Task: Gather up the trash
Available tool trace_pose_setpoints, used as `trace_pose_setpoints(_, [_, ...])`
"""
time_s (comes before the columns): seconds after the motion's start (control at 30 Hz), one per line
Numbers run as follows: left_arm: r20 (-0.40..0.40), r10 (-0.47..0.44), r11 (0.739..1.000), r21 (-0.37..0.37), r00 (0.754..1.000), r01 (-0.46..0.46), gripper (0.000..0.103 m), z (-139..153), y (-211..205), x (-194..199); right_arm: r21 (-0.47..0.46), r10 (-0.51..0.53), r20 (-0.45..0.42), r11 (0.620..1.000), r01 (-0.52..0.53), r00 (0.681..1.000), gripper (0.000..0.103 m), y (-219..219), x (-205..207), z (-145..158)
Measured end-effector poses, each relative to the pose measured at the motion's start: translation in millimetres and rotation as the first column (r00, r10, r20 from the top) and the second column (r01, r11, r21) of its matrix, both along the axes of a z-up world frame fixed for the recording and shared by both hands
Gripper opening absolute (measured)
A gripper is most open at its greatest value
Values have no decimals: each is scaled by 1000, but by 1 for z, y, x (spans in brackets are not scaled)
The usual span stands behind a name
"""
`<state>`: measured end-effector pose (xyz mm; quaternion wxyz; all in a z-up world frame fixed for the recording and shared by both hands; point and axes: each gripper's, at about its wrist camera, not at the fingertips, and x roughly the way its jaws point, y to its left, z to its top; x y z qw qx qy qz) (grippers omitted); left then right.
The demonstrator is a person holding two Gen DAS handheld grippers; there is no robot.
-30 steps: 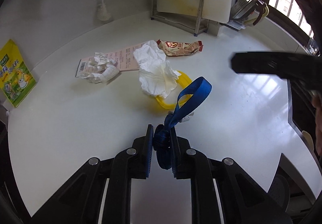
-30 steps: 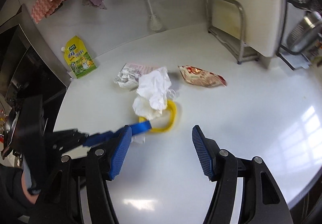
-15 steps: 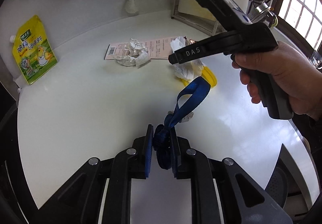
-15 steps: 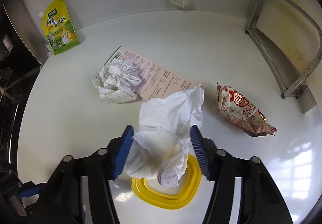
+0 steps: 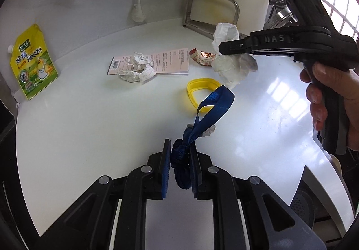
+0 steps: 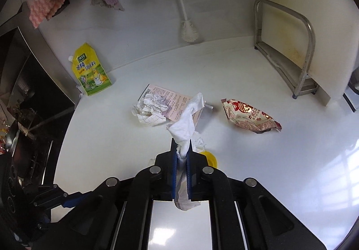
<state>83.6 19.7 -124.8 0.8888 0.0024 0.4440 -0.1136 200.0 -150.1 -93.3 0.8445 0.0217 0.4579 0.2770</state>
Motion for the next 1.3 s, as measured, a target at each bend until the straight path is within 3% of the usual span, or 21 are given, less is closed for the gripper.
trace_pose_setpoints(0.23, [13,-45,999,-11,999,45,15,12,-20,-18,10,-41,-7,999,41,999,6,-42,-60,16])
trace_pose_setpoints(0.7, [1,-183,983,-10,983,183,15,19,-84,-64,-38,-127,-75,991,124,989,6,-119,-193,-15])
trace_pose_setpoints(1.3, [-78,-375,927,-23,924,374,15,6,-150,-141,-56,-245,-184,970,238,952,7,-174,-325,-45])
